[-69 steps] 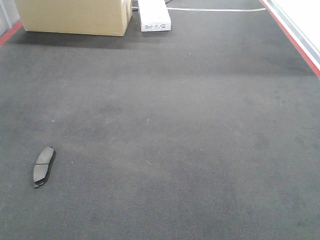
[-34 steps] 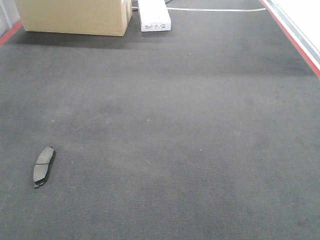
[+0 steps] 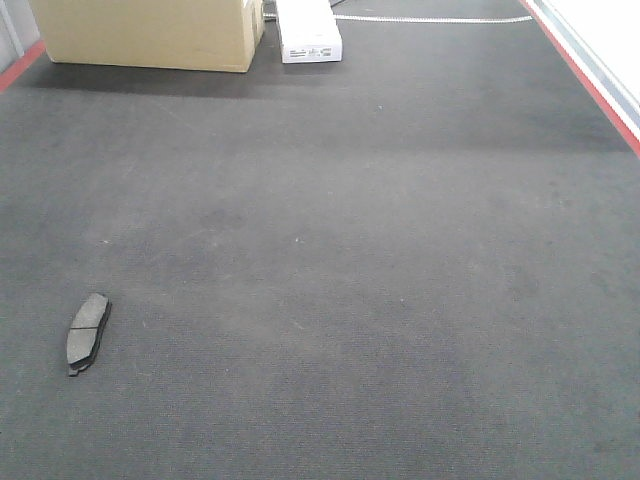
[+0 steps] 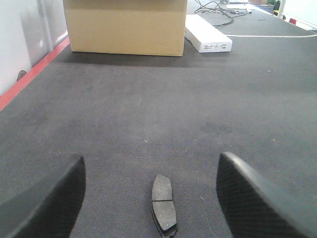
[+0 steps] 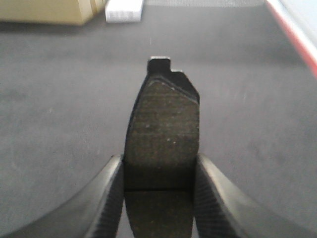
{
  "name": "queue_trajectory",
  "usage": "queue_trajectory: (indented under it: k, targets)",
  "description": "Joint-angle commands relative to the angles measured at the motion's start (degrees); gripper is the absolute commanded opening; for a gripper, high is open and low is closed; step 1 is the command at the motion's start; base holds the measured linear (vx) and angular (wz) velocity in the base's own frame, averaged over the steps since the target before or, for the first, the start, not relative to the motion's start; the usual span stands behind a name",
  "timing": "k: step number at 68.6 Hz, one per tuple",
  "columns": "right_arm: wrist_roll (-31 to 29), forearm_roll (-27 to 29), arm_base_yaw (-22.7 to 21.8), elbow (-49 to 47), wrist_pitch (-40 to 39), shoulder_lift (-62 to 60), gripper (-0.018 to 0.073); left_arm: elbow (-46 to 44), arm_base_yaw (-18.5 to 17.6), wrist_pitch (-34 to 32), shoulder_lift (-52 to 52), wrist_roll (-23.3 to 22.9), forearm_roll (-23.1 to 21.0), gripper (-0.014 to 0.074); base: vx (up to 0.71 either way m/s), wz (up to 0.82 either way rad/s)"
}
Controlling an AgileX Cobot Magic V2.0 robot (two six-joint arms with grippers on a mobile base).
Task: Move and align brake pads A on conveyor
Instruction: 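Lower the right gripper's brake pad onto the belt and release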
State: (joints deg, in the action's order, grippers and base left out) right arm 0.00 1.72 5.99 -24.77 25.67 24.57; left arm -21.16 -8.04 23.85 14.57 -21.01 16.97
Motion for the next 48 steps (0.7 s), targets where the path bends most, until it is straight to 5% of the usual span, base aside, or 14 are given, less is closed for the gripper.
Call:
queue_trajectory:
  k: [1,48]
  targets:
    - [1.29,0.18,-0.02,-5.48,-2.38,7.20,0.0001,-1.55,-0.14,-3.53,0.49,-0.06,0.46,0.0538,0.00,0.00]
    - [0.63,0.18,-0.02,-34.46,12.72,62.59,0.0046,-1.55,-0.14,-3.53,0.49,-0.06,0.46,0.0538,0.00,0.00]
